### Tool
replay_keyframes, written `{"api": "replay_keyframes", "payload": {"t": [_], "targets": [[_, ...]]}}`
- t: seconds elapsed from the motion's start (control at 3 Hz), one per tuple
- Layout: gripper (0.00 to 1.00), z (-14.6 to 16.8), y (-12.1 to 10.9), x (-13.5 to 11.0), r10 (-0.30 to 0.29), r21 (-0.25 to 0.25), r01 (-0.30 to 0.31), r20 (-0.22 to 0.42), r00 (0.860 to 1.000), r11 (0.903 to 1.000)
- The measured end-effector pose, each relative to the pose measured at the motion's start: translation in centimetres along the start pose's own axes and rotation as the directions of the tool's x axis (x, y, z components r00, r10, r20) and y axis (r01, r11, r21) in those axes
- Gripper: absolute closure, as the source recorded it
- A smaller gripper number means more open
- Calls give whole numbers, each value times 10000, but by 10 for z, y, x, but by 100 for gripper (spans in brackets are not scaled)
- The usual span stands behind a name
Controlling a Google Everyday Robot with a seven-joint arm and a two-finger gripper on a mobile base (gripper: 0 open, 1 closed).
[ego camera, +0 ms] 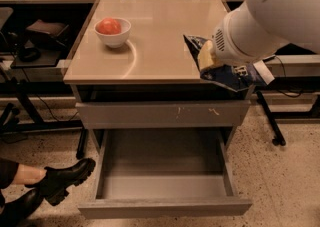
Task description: Pick blue chip bag from middle drawer and place on counter
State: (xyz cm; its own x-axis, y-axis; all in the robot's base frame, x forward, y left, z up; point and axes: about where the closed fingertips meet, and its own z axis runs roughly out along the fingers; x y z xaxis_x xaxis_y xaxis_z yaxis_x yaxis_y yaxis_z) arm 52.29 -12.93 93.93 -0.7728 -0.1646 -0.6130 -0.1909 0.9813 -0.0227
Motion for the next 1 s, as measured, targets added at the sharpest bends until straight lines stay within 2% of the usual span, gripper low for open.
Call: {"api": "replay_keyframes", "payload": {"t": [0.33,0.67,1.0], "targets": [[100,0,0,0,0,-8,0,17,10000,10000],[100,-2,-12,-42,25,321,-48,742,9972,9995],[100,17,-33,-120,-4,1020,-154,1535,9881,9947]]}}
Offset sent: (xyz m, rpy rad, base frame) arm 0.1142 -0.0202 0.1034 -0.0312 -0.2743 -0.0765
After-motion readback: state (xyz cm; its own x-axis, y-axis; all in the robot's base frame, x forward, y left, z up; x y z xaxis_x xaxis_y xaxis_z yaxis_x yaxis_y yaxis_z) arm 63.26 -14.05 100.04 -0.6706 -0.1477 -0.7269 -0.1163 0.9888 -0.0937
